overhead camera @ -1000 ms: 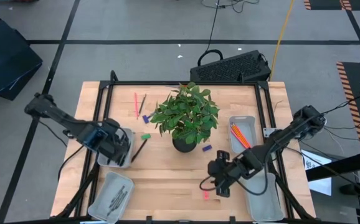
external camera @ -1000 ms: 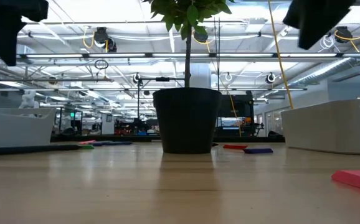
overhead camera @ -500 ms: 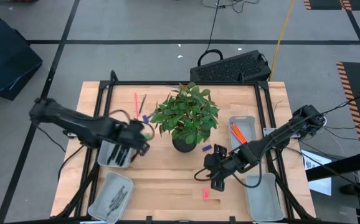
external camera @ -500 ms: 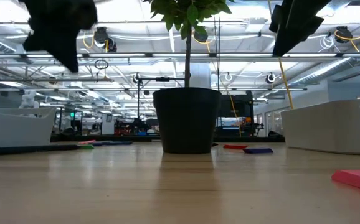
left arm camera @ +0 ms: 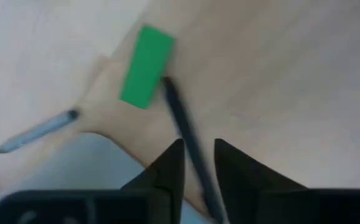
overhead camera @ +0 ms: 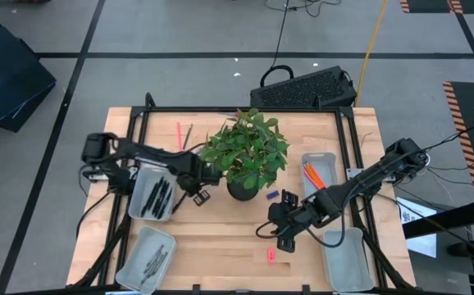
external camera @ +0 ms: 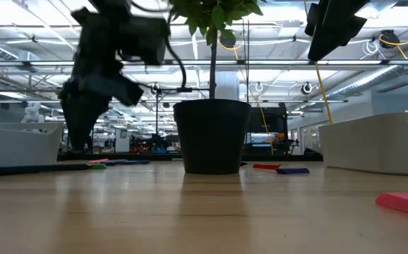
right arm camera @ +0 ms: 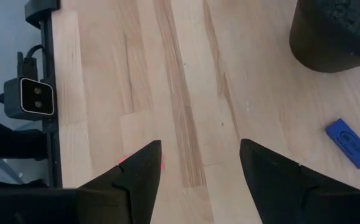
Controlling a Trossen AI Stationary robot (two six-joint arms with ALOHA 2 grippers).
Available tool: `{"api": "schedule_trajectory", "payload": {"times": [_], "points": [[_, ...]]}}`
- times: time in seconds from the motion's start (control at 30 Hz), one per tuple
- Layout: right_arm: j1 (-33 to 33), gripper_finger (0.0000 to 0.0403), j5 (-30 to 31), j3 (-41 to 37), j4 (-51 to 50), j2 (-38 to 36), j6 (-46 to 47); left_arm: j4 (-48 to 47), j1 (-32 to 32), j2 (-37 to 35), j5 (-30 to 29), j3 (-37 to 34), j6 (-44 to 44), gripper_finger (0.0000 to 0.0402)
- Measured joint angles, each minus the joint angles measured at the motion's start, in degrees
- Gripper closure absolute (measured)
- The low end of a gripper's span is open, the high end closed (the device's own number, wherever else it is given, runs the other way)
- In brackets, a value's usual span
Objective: Sort crayons/erasers/pens/pencils in bins
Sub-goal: Put the black pen into the top left gray bin
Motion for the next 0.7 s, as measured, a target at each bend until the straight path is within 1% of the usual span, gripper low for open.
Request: {"api": "schedule_trajectory", "payload": {"times": [0.1, 0.2, 0.43, 0.53, 0.7], "points": [[0.0, 0.0193, 0.0, 0.0, 0.0, 0.0, 1.0, -0.5, 2.8, 2.0, 1.1, 0.0, 3.6, 0.0281], [0.0, 0.0193, 0.0, 0.0, 0.0, 0.0, 1.7, -0.8, 4.2, 2.4, 1.9, 0.0, 5.9, 0.0268], [0.0, 0.0193, 0.3, 0.0, 0.0, 0.0, 2.0, 0.5, 5.7, 2.4, 2.2, 0.0, 7.8, 0.0266], [-0.1, 0.0193, 0.3, 0.0, 0.0, 0.0, 2.0, 2.0, 5.7, 2.4, 2.4, 0.0, 7.4, 0.0266], [-0.1, 0.0193, 0.4, 0.0, 0.0, 0.0, 2.0, 2.1, 6.3, 2.8, 2.9, 0.0, 5.1, 0.0266]]}}
